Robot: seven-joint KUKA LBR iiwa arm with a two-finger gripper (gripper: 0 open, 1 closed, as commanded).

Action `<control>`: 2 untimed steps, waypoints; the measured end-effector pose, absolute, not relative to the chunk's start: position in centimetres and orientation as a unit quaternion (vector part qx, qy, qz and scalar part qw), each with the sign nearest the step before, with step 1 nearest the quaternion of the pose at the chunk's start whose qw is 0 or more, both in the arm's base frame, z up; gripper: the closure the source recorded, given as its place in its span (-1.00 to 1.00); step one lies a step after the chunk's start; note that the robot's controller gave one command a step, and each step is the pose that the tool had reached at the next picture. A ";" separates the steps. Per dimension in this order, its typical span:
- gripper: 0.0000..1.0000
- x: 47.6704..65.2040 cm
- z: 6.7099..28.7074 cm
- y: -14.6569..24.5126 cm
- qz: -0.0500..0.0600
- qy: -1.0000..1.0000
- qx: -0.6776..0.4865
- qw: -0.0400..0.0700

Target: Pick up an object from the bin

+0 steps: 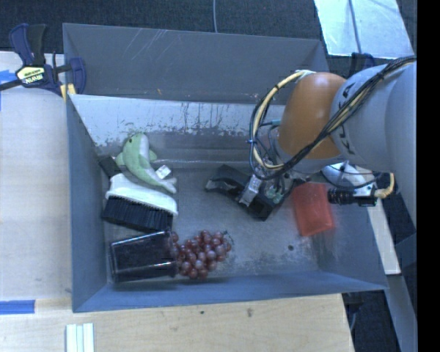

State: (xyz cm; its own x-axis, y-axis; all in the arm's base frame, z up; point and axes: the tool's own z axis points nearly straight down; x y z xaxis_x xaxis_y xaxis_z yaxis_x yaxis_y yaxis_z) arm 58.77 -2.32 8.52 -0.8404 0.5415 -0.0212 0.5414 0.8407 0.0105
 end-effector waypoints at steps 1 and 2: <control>1.00 58.8 8.5 -2.3 0.002 0.959 0.282 0.012; 1.00 58.8 8.5 -2.3 0.002 0.959 0.282 0.011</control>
Offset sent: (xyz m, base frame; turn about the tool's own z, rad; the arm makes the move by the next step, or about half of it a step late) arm 0.0000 0.0000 0.0000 0.0000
